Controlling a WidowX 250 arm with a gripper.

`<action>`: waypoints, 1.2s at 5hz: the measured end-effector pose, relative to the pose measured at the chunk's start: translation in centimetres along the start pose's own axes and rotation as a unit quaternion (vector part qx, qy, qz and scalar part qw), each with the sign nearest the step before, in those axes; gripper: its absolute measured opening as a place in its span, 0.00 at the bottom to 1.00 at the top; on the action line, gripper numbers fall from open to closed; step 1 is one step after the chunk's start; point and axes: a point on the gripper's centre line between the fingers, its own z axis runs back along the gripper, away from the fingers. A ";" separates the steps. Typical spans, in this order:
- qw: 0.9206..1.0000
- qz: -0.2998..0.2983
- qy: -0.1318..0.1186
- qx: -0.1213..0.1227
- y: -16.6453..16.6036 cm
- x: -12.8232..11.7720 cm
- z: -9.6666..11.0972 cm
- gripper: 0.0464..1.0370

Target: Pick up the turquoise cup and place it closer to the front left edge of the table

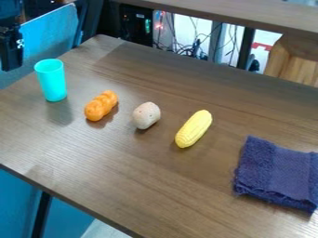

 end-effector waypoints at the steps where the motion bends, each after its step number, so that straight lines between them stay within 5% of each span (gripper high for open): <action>1: 1.000 -0.001 0.014 -0.012 -0.2 0.0 -1.2 0.97; 3: 0.998 0.006 -0.038 -0.040 0.5 4.2 -2.5 0.97; 6: 0.998 -0.040 -0.032 -0.042 -0.9 8.4 -4.0 0.97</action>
